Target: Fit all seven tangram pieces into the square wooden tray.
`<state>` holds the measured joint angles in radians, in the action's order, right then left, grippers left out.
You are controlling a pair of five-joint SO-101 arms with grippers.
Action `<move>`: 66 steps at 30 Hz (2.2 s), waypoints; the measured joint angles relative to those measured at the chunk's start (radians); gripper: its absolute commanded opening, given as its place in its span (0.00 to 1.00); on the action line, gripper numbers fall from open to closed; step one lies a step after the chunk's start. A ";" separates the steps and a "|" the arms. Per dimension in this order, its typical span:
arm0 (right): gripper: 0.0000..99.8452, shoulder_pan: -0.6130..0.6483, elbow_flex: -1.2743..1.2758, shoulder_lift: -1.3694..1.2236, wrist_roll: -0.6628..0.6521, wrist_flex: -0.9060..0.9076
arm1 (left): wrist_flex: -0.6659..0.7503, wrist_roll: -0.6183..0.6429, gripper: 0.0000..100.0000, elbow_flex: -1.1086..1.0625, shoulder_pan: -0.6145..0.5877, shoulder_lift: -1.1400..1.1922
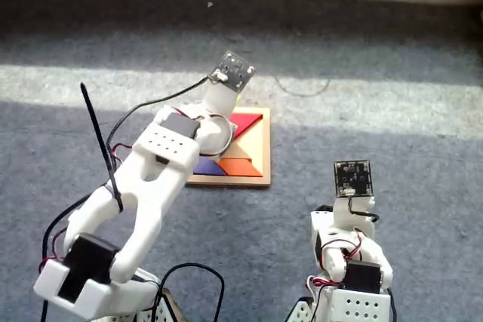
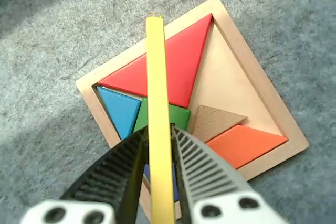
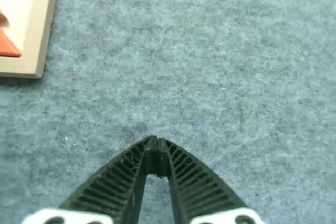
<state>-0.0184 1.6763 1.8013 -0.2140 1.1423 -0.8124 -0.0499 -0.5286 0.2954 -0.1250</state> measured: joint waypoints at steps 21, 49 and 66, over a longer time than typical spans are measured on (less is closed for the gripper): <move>0.01 0.000 0.000 0.000 0.000 0.000 | 0.058 -0.038 0.19 -0.023 0.092 0.048; 0.01 0.000 0.000 0.000 0.000 0.000 | 0.037 -0.032 0.19 -0.026 0.181 0.048; 0.01 0.000 0.000 0.000 0.000 0.000 | 0.261 0.092 0.18 -0.026 0.117 0.176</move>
<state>-0.0184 1.6763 1.8013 -0.2140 1.1423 -0.5516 0.0422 -0.5547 0.4120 0.0514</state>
